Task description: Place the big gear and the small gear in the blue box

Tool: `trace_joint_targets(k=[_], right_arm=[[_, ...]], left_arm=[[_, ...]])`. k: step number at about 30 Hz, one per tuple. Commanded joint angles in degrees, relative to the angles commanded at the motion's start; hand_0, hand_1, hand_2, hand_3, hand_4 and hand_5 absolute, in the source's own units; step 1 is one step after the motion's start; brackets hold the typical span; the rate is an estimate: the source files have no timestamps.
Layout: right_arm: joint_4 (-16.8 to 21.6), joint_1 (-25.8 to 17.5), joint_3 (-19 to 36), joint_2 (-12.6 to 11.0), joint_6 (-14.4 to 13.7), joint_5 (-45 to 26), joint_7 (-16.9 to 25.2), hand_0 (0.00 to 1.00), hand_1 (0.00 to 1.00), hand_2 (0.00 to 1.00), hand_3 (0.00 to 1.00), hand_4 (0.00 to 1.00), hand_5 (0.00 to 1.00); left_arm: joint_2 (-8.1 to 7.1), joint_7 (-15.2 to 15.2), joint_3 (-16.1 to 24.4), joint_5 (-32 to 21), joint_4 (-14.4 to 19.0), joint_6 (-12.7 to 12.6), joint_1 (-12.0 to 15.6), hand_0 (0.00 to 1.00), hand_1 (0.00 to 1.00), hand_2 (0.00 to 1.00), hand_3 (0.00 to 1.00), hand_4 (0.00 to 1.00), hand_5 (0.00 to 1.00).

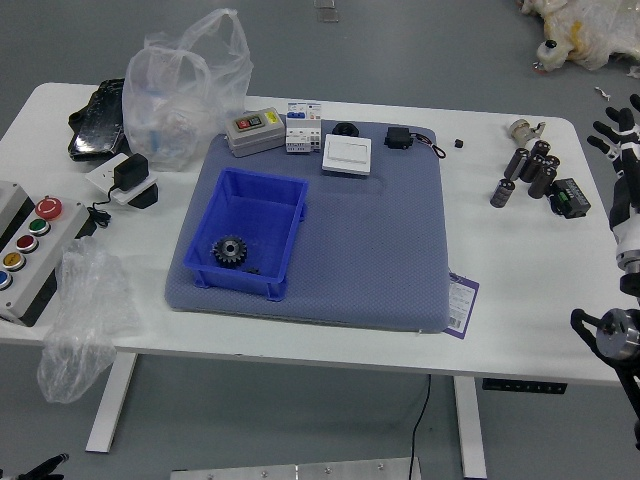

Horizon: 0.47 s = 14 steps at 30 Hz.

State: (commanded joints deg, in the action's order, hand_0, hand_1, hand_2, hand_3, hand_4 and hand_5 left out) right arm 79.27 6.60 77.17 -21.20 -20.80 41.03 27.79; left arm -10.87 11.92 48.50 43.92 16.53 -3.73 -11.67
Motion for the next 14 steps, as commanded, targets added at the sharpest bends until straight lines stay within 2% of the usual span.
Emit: trace_joint_targets(k=[6,14], right_arm=[[-1.71,0.23,-0.50,0.89,0.54,-2.92,1.31,0.643,0.654,0.729,0.769,0.844,0.617],[-1.82,0.26,-0.27,0.99,1.75,-5.14,2.28,0.639,0.649,0.724,0.758,0.843,0.620]], left_arm=[[0.21,-0.24,-0.38,-0.48,-0.04,-0.01,-0.08,0.650,0.625,0.598,0.705,0.729,0.631],[0.09,-0.11,-0.14,-0.39,0.00,-0.19,-0.02,0.650,0.620,0.599,0.705,0.727,0.629]])
